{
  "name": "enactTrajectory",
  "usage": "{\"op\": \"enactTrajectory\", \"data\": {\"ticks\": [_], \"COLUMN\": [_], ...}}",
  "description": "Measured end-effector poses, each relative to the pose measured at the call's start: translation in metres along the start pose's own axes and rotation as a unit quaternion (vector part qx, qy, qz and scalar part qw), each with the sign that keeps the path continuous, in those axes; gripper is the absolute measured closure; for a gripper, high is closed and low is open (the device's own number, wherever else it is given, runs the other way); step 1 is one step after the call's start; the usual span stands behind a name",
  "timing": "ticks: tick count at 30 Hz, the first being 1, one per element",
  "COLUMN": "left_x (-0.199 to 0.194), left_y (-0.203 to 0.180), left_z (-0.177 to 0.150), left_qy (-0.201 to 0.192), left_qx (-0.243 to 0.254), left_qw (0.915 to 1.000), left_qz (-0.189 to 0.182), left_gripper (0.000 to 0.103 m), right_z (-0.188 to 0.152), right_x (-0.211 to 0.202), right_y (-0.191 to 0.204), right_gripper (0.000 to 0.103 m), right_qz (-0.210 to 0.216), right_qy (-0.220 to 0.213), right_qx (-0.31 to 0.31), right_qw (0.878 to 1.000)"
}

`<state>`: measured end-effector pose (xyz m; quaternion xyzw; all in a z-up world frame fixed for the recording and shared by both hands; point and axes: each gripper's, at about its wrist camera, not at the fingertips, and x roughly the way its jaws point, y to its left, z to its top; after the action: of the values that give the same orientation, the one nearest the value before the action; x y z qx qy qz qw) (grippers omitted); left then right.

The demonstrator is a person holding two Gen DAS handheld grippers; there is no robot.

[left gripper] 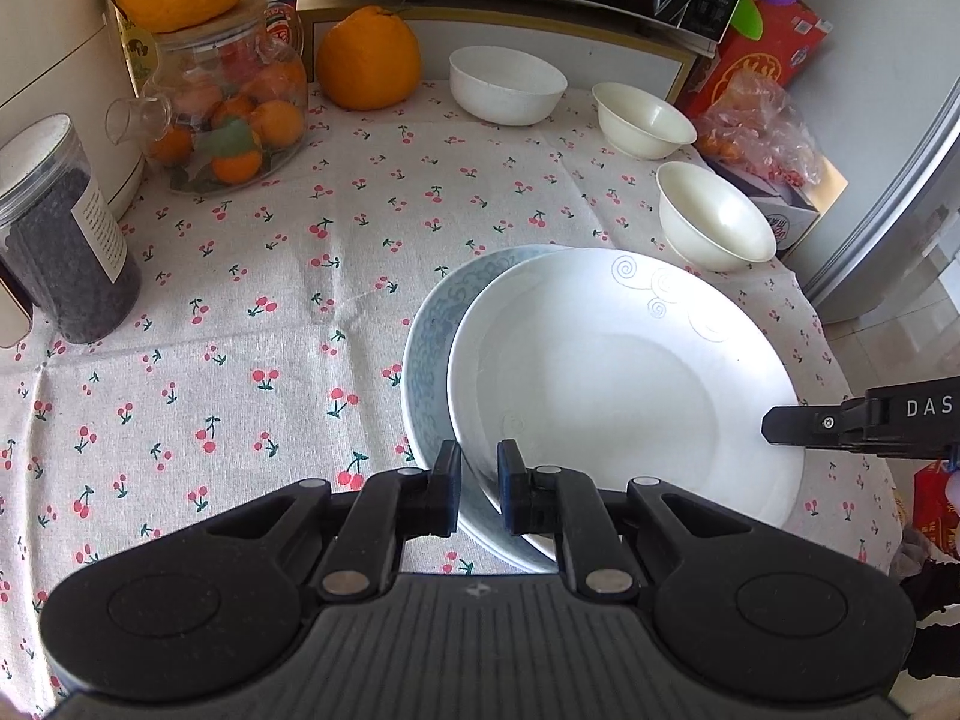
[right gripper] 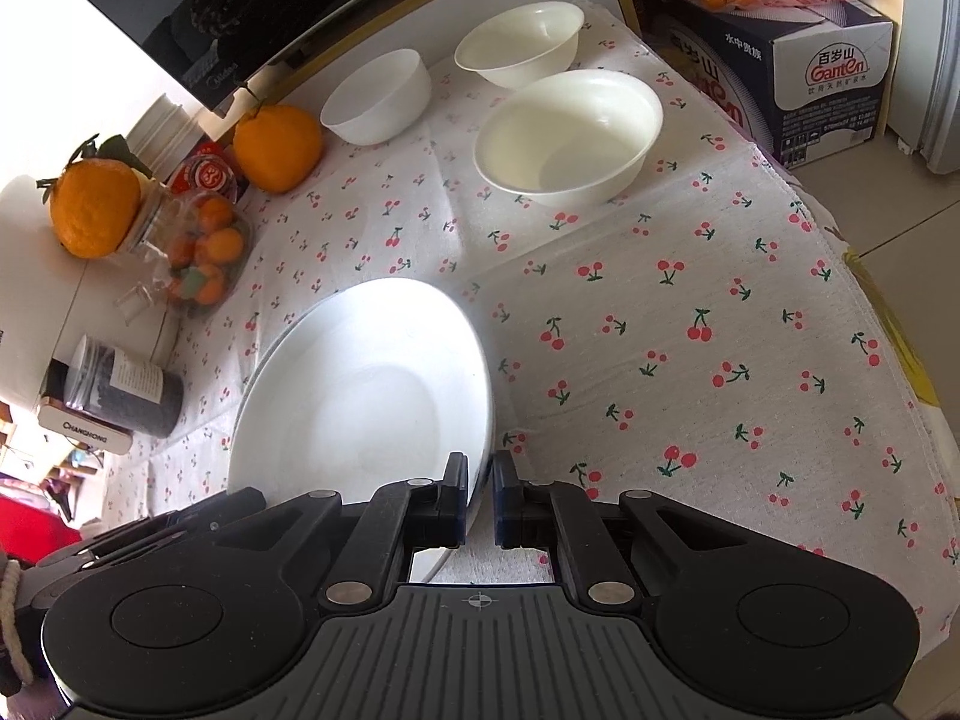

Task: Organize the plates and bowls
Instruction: 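Lower the white plate onto the stacked blue plates with both tools, then open both tools to release the white plate on the stack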

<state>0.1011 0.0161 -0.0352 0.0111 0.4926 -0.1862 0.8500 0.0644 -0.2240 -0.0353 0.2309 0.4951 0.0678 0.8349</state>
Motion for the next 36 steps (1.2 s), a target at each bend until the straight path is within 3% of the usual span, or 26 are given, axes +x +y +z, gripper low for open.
{"op": "enactTrajectory", "data": {"ticks": [7, 11, 18, 26, 36], "left_x": [0.000, -0.005, -0.005, -0.007, -0.005], "left_y": [-0.002, -0.007, -0.008, -0.008, 0.000], "left_z": [0.000, 0.000, -0.001, 0.000, 0.001], "left_qy": [-0.001, -0.019, -0.026, -0.043, -0.035], "left_qx": [0.009, 0.032, 0.046, 0.058, 0.039], "left_qw": [0.9999, 0.9987, 0.9971, 0.9944, 0.9966], "left_qz": [0.007, 0.034, 0.054, 0.077, 0.063], "left_gripper": [0.090, 0.090, 0.081, 0.081, 0.084], "right_z": [0.001, 0.002, 0.001, 0.000, 0.000], "right_x": [0.000, 0.000, 0.002, 0.008, 0.018], "right_y": [0.001, 0.002, 0.007, 0.010, 0.015], "right_gripper": [0.096, 0.096, 0.096, 0.096, 0.096], "right_qz": [-0.005, -0.006, -0.016, -0.018, -0.025], "right_qy": [-0.002, -0.006, -0.006, -0.002, 0.004], "right_qx": [-0.002, -0.002, -0.012, -0.016, -0.024], "right_qw": [1.000, 1.000, 1.000, 1.000, 0.999]}}
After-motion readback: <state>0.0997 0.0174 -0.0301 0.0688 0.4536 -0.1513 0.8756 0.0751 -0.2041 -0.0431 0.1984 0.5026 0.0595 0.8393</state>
